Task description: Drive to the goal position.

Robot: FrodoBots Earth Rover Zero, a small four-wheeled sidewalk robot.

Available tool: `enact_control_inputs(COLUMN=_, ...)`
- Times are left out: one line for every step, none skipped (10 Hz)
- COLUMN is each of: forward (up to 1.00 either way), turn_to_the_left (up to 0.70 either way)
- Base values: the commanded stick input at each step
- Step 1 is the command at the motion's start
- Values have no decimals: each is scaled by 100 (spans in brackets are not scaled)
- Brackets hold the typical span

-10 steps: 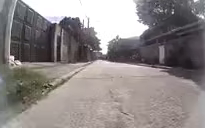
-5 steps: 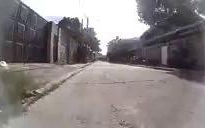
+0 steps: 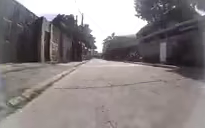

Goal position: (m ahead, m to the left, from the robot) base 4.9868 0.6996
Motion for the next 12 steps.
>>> enact_control_inputs(forward=100, turn_to_the_left=0)
enact_control_inputs(forward=100, turn_to_the_left=0)
enact_control_inputs(forward=100, turn_to_the_left=6)
enact_control_inputs(forward=100, turn_to_the_left=17)
enact_control_inputs(forward=100, turn_to_the_left=11)
enact_control_inputs(forward=100, turn_to_the_left=1)
enact_control_inputs(forward=100, turn_to_the_left=5)
enact_control_inputs(forward=100, turn_to_the_left=8)
enact_control_inputs(forward=100, turn_to_the_left=7)
enact_control_inputs(forward=100, turn_to_the_left=6)
enact_control_inputs(forward=100, turn_to_the_left=2)
enact_control_inputs(forward=100, turn_to_the_left=6)
